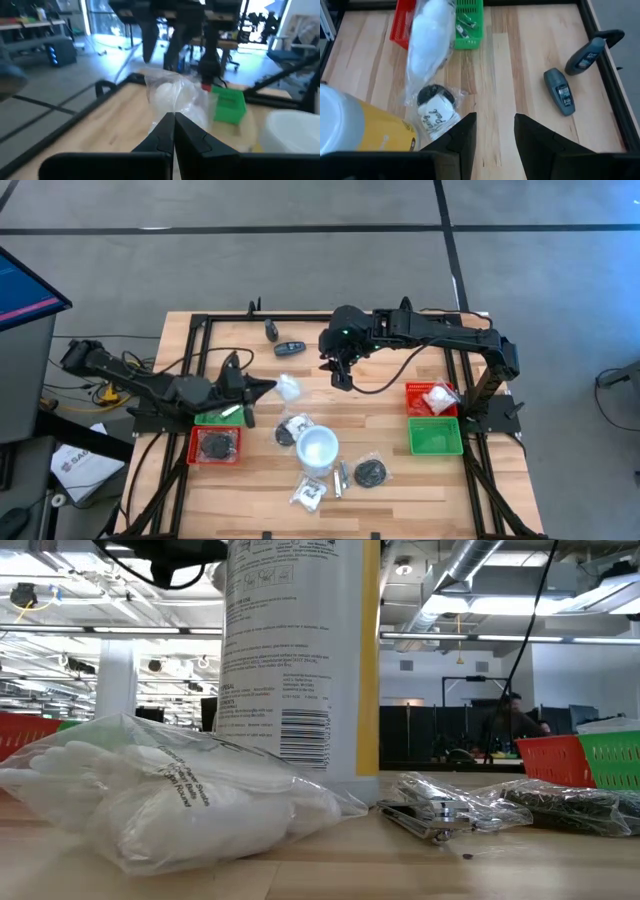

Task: Pick & Place Travel size toiletries
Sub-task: Put the white vanity pack into the right red bin

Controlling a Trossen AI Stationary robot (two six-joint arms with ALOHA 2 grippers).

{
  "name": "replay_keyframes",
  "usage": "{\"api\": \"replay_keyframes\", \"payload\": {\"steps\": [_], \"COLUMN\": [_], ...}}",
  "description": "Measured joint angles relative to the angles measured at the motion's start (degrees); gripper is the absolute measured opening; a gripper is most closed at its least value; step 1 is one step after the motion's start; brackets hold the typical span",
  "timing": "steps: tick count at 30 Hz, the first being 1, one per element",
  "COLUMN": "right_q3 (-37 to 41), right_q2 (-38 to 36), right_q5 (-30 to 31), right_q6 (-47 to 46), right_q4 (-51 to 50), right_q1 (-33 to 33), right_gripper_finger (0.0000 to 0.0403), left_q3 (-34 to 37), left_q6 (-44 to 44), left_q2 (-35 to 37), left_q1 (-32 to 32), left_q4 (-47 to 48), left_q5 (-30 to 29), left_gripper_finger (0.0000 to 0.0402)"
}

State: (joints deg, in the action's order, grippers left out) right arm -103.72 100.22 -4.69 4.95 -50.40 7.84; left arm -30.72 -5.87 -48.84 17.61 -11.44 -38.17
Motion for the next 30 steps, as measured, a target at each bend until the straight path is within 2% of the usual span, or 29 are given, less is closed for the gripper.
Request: {"api": "replay_keyframes", "payload": {"steps": [8,12,24,30], "right_q3": [0.0,0.0,0.0,0.0], "right_q2": [0.0,0.0,0.5,0.8], "right_q5": [0.0,-0.1,-0.1,0.0], "right_q6": [-1.5,-1.9,-2.0,-2.1], "right_q4": [1.2,4.1,5.1,5.6], "right_q1": [0.0,0.0,0.0,0.1], "right_gripper_finger": [0.0123,0.0123,0.0123,0.0123], "left_q3": [0.0,0.0,0.0,0.0], "left_q6": [2.8,5.6,10.4,11.6], "left_q2": [-0.9,-3.2,-10.2,-12.3], "left_q1": [-4.4,-5.9,-7.1,-7.5], "left_q4": [-4.4,-9.6,-21.5,-22.6], "left_q5": [0.0,0.8,1.1,1.1], "left_gripper_finger": [0.0,0.0,0.0,0.0]}}
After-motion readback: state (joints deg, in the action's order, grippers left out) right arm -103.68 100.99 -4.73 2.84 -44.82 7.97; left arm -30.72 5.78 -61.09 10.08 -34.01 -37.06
